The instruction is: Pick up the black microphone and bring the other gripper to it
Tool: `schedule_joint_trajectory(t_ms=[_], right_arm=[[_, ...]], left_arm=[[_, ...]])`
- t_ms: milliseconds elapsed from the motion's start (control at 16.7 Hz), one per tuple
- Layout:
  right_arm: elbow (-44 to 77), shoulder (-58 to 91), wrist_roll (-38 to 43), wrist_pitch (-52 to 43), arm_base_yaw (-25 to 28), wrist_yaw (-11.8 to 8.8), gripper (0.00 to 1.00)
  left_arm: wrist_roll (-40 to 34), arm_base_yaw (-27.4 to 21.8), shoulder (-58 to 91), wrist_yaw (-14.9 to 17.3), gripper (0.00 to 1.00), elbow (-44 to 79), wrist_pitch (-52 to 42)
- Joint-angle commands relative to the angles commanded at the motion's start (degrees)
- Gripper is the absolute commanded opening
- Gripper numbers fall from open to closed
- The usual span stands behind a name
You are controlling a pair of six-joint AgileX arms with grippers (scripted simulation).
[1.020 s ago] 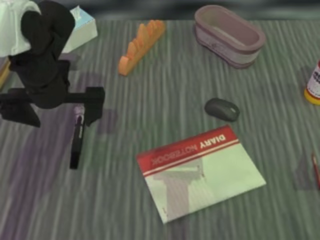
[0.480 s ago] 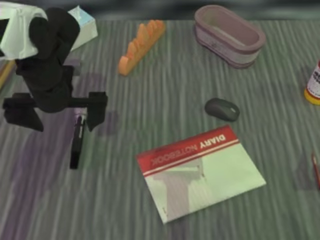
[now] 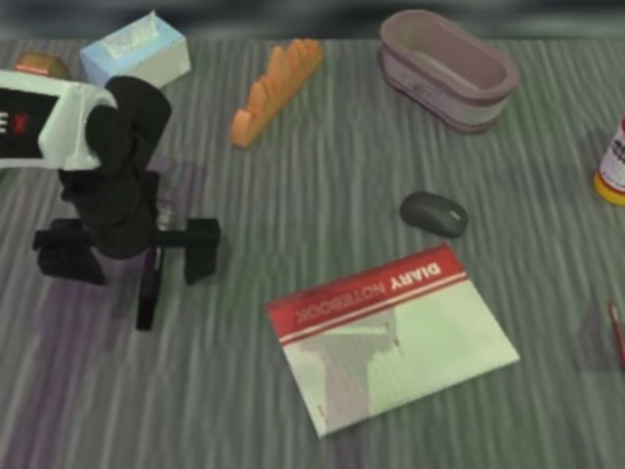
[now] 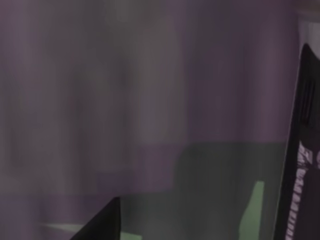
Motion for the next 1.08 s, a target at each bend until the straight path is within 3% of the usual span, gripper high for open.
schedule_joint_trajectory(t_ms=[240,1020,1080], right_arm=[[0.00,0.00,0.00,0.00,0.00,0.00,1.00],[0.00,0.00,0.00,0.00,0.00,0.00,1.00],[0.00,0.00,0.00,0.00,0.00,0.00,1.00]], left_arm=[[0.01,0.00,0.32,0.00,1.00,-0.23,0.45],[0.01,0.00,0.32,0.00,0.02,-0.23,0.45],[0.01,0.00,0.32,0.00,0.00,-0.23,0.45]])
